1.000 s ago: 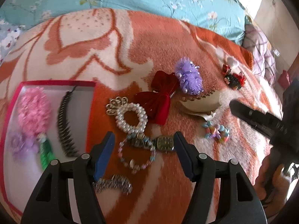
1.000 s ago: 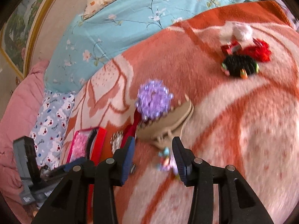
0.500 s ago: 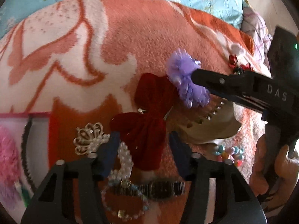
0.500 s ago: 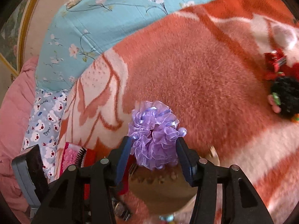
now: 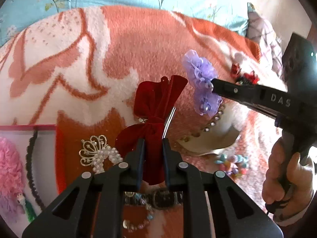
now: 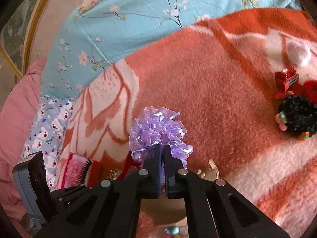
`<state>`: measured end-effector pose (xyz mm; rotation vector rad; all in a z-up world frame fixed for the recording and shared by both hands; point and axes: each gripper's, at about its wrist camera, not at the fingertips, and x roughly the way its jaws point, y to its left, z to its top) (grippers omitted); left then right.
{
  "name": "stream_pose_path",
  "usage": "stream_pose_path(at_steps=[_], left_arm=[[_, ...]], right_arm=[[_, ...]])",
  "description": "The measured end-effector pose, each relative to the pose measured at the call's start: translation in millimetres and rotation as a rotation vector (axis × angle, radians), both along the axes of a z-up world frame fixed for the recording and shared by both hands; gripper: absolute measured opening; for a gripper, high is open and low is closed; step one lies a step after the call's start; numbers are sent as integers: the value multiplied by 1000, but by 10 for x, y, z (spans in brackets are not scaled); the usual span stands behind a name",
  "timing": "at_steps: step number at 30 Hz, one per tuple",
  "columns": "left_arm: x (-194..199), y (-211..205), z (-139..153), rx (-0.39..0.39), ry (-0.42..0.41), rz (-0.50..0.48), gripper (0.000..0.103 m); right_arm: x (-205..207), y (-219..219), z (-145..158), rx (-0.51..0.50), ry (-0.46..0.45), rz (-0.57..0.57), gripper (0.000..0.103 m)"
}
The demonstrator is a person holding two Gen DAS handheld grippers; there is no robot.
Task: Organize jewelry
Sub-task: 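Carry the red bow and purple flower clip into the white box and release both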
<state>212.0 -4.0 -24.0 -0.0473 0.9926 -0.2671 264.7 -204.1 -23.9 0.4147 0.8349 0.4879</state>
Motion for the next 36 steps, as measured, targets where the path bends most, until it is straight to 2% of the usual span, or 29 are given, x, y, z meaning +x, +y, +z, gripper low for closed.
stream_pose_path(at_steps=[13, 29, 36], left_arm=[[-602, 346, 411, -73, -84, 88, 14], [-1303, 1009, 477, -101, -98, 239, 14], [-1535, 1314, 473, -81, -106, 303, 14]], right_arm=[[-529, 190, 166, 34, -25, 64, 1], [-1089, 784, 148, 50, -17, 186, 1], [-1218, 1138, 148, 42, -16, 254, 1]])
